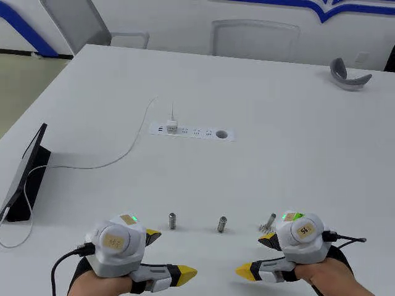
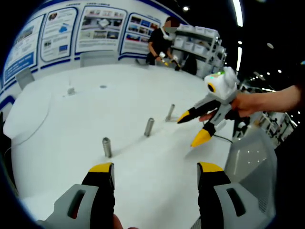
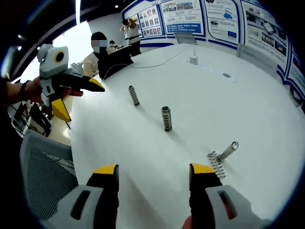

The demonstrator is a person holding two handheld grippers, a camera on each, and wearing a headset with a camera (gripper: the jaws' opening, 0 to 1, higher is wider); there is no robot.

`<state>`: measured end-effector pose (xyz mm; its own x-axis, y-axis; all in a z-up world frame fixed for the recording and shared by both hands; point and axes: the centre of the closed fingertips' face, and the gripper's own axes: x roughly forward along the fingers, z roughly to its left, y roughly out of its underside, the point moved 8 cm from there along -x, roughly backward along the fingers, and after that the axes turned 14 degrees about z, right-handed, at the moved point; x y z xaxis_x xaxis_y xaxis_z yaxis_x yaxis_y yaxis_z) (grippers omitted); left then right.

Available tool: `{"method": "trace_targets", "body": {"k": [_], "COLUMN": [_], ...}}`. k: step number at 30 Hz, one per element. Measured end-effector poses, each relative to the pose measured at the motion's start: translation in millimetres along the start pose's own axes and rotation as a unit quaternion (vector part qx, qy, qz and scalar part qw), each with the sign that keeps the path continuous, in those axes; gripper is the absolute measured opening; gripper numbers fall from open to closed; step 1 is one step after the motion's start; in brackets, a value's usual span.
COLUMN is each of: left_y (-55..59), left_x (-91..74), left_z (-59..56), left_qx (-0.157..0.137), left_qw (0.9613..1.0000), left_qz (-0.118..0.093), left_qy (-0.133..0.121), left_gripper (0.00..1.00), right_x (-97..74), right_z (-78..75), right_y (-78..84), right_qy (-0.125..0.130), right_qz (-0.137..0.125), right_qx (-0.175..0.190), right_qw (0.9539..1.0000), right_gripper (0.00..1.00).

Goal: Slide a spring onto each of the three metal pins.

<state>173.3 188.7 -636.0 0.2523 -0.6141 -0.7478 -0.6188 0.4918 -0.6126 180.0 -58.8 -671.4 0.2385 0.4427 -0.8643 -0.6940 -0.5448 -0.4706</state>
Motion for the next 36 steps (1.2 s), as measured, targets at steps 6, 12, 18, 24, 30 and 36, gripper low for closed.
{"method": "trace_targets", "body": {"k": [6, 12, 18, 24, 30, 36], "left_y": [-1.1, -4.0, -7.6, -13.0, -16.4, -21.6], "left_x": [1.9, 3.6, 5.4, 10.1, 16.5, 23.1], "left_z": [-1.6, -3.9, -6.4, -11.3, -17.4, -23.8], "left_qx": [0.003, 0.008, 0.014, 0.022, 0.028, 0.036], "left_qw": [1.0, 1.0, 0.9999, 0.9997, 0.9994, 0.9989], "left_qz": [0.002, 0.002, 0.004, 0.005, 0.008, 0.011], "left_qy": [0.001, 0.004, 0.007, 0.013, 0.019, 0.027], "left_gripper": [0.72, 0.72, 0.73, 0.73, 0.73, 0.73], "right_x": [-11.4, -23.5, -37.4, -45.4, -54.6, -63.0], "right_z": [-3.2, -7.3, -8.0, -10.7, -12.9, -16.6], "right_y": [9.0, 20.1, 29.5, 41.1, 51.3, 63.6], "right_qy": [0.01, 0.014, 0.028, 0.035, 0.04, 0.048], "right_qz": [-0.041, -0.06, -0.08, -0.089, -0.098, -0.1], "right_qx": [0.043, 0.071, 0.093, 0.105, 0.116, 0.127], "right_qw": [0.9982, 0.9955, 0.9921, 0.9899, 0.9876, 0.9857], "right_gripper": [0.64, 0.67, 0.71, 0.76, 0.78, 0.8]}}
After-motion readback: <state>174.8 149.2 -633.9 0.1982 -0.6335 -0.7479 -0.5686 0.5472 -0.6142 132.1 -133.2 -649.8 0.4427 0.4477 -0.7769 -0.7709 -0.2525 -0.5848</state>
